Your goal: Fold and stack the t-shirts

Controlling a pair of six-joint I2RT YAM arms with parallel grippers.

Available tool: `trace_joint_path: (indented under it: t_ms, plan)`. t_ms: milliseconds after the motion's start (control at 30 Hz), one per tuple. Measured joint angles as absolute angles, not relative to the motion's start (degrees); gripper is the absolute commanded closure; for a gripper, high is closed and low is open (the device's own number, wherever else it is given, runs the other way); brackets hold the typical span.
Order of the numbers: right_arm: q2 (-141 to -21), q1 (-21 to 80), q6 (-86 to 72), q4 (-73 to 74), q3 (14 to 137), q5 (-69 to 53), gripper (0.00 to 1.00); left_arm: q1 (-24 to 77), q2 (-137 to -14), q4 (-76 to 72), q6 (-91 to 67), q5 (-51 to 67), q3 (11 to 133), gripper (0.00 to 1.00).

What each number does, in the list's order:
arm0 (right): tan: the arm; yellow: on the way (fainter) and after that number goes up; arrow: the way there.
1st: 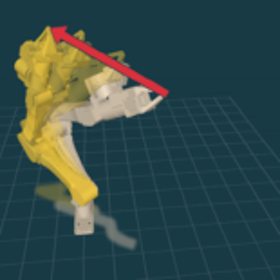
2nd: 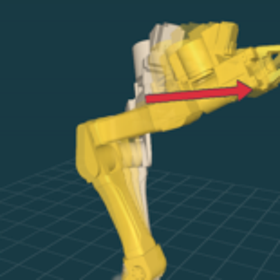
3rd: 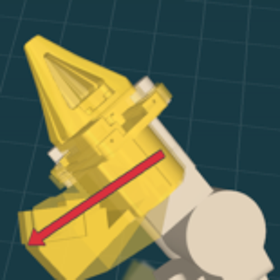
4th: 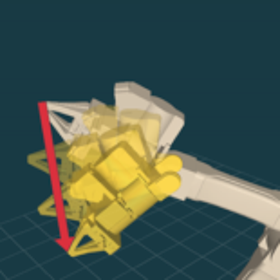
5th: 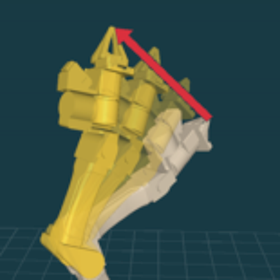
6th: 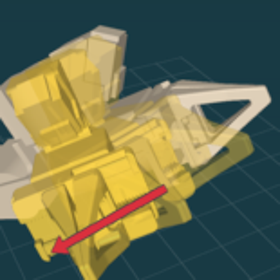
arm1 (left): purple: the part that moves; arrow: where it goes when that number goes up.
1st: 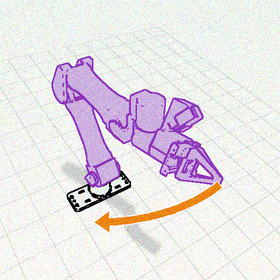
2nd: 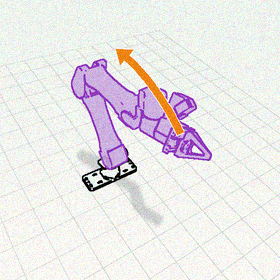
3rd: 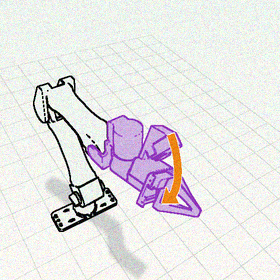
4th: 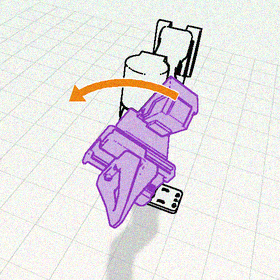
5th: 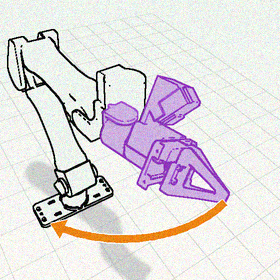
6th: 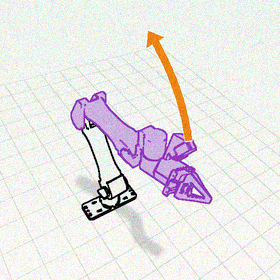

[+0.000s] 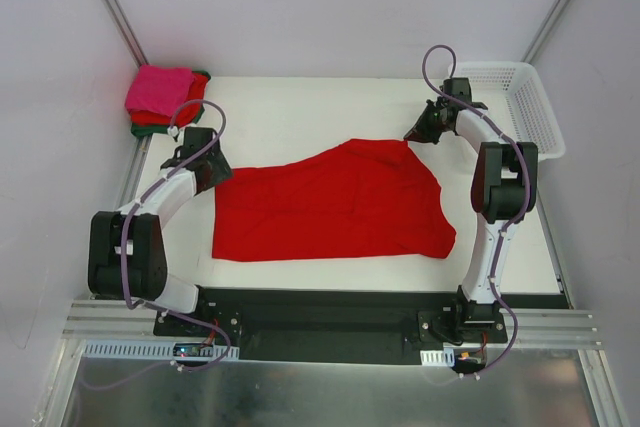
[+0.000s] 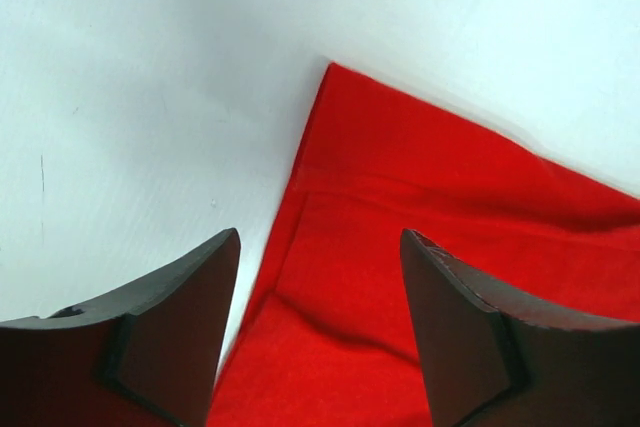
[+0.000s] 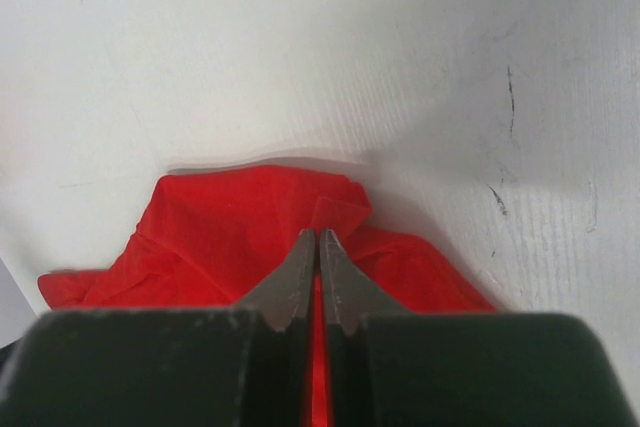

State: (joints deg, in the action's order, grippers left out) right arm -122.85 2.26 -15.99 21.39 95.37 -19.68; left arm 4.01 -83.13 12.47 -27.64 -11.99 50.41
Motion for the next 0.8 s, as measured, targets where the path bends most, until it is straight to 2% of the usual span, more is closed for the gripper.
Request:
trace_joint_path:
  t_ms: [200,800]
  plan:
    - [-122.8,2.3,-15.8,21.6,95.4,-19.9,0.99,3.3,-86.6,9.5,-27.8,-10.6,50.3,0.52]
    - [-122.8,2.3,-15.8,21.9,95.4,-20.1,0.99,-0.1,-89.5,6.9,-28.0,-7.0,50.1,0.53]
